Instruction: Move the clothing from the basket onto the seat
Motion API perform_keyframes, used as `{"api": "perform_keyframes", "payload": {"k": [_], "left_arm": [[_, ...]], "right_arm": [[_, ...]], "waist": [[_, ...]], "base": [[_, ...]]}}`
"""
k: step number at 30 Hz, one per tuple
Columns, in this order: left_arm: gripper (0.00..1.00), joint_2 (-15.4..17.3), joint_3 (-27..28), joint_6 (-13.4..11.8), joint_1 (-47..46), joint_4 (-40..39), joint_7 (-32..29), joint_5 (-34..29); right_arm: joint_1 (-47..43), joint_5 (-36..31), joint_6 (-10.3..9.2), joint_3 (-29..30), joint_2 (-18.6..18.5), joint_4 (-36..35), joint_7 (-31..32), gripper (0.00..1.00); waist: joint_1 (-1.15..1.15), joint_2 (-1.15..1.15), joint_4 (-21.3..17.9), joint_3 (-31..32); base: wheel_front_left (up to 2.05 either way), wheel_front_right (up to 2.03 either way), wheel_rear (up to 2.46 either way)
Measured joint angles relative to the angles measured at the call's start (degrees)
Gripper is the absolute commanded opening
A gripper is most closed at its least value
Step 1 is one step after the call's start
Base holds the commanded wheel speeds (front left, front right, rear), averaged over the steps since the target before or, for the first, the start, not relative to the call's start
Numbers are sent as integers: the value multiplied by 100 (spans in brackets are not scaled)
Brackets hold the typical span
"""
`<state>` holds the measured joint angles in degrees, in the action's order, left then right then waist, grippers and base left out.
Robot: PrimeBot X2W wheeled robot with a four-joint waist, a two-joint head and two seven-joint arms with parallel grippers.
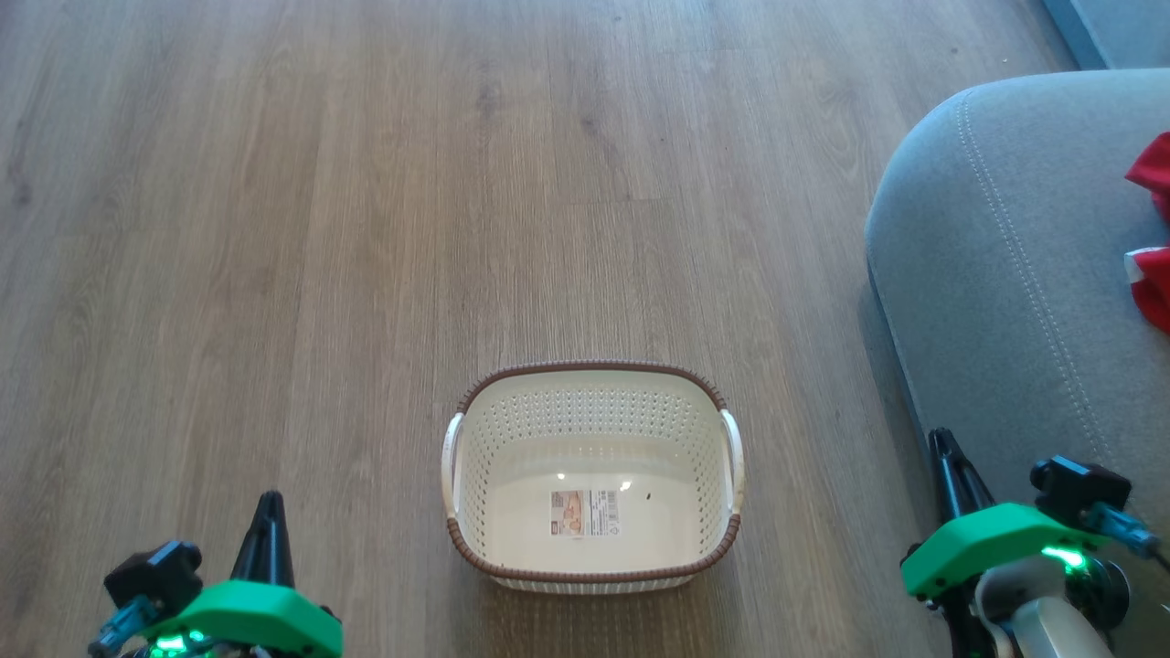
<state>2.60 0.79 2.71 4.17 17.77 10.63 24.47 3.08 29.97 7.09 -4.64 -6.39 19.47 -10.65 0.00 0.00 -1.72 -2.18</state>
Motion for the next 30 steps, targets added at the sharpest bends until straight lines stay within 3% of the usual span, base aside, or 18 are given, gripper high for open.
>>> {"api": "perform_keyframes", "payload": {"k": [30], "left_arm": [[0,-1,118,133,-221,-38,-511,2025]], "right_arm": [[1,1873,-1,342,80,-100,501,0]], "waist": [[0,0,52,61]], "base": [[0,0,0]]}}
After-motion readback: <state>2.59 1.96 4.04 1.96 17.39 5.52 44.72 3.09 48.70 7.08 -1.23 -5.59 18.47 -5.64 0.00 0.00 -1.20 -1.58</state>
